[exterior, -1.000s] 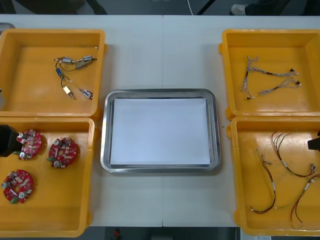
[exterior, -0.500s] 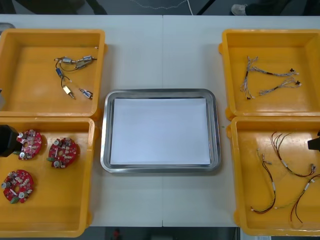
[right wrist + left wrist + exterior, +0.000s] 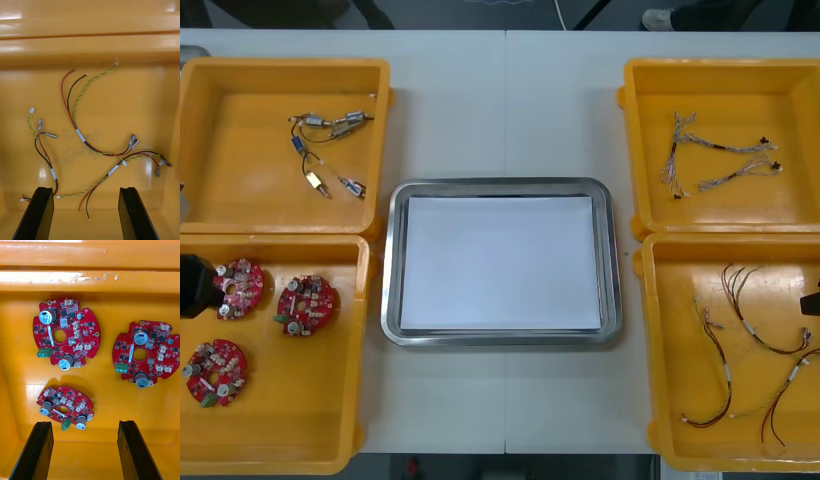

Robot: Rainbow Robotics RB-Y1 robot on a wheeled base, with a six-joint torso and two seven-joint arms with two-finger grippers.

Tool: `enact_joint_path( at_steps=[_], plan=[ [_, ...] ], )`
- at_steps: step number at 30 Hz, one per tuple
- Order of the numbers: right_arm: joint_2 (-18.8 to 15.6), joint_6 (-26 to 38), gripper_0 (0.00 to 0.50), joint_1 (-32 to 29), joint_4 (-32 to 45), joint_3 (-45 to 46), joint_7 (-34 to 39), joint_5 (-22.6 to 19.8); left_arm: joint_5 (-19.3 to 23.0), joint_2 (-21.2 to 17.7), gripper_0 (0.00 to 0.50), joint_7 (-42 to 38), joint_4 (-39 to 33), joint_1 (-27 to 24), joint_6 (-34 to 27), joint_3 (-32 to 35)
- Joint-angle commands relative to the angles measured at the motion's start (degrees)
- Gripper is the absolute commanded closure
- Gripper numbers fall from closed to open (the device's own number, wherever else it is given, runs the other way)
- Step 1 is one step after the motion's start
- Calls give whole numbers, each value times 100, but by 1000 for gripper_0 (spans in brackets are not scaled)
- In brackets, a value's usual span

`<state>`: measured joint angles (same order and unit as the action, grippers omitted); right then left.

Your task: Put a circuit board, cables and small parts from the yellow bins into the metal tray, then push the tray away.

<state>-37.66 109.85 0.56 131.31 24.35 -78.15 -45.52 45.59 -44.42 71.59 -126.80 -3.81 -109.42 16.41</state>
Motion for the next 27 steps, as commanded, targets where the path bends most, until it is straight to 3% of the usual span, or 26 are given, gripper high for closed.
enact_joint_path(
  at_steps=[1, 7, 12, 20, 27],
  plan=[
    [-5, 15, 0, -381, 26, 87, 89, 237, 73, -260, 0, 382, -46, 284, 377, 73],
    [92, 15, 0, -838, 26, 325, 124, 395, 126, -471, 0, 540, -46, 794, 1283, 73],
    [373, 15, 0, -1093, 17, 492, 230, 632, 214, -647, 0, 636, -46, 1233, 1933, 90],
    [698, -8, 0, -1181, 17, 430, 1223, 738, 381, -1087, 0, 751, -38, 2138, 3216, 143],
    [804, -764, 0, -1550, 17, 193, 1645, 738, 679, -1429, 0, 883, -38, 2868, 3954, 345]
  ],
)
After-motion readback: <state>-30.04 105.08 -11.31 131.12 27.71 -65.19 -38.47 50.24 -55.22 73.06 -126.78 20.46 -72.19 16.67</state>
